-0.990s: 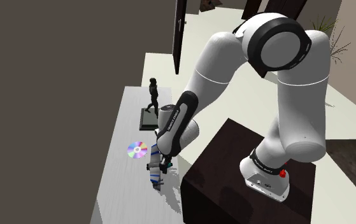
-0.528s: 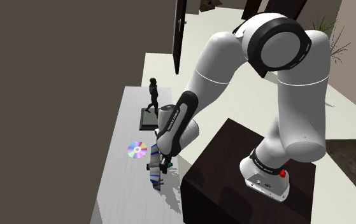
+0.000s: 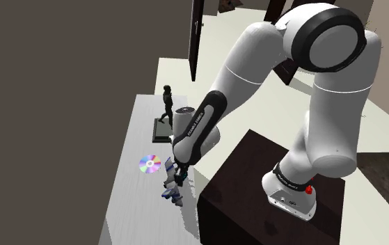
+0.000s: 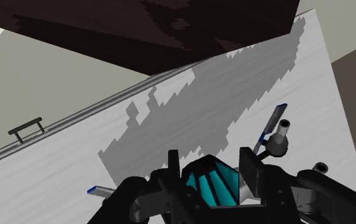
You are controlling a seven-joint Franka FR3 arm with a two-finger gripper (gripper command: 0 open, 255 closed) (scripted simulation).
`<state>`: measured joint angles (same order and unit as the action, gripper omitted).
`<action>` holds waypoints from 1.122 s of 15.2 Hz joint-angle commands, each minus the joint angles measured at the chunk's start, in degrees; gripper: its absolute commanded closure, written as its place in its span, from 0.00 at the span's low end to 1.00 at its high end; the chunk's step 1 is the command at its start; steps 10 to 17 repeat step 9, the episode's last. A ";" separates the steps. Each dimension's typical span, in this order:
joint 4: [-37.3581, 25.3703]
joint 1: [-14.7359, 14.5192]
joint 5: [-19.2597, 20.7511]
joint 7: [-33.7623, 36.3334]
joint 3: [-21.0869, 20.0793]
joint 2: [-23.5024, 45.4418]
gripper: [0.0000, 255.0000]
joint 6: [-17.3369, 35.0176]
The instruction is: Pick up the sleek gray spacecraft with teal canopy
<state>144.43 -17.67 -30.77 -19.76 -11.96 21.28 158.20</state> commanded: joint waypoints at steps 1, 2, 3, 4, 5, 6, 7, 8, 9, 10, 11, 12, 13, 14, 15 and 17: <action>0.51 -0.21 0.56 0.78 0.35 -1.92 1.00 -1.41; 0.75 -0.31 0.85 1.18 0.50 -2.88 1.00 -2.12; 0.98 -0.40 1.14 1.58 0.65 -3.83 1.00 -2.84; 1.19 -0.48 1.44 1.98 0.78 -4.78 1.00 -3.56; 1.40 -0.55 1.74 2.38 0.92 -5.73 1.00 -4.29; 1.58 -0.62 2.05 2.78 1.05 -6.66 1.00 -5.02; 1.76 -0.67 2.35 3.18 1.17 -7.60 1.00 -5.76; 1.78 -0.67 2.40 3.25 1.18 -7.74 1.00 -5.88; 1.78 -0.67 2.40 3.25 1.18 -7.74 1.00 -5.87; 1.78 -0.67 2.40 3.25 1.18 -7.74 1.00 -5.87; 1.78 -0.67 2.40 3.25 1.18 -7.74 1.00 -5.87; 1.78 -0.67 2.40 3.25 1.18 -7.74 1.00 -5.87; 1.78 -0.67 2.40 3.25 1.18 -7.74 1.00 -5.87; 1.78 -0.67 2.40 3.25 1.18 -7.74 1.00 -5.87; 1.78 -0.67 2.40 3.25 1.18 -7.74 1.00 -5.87; 1.78 -0.67 2.40 3.25 1.18 -7.74 1.00 -5.87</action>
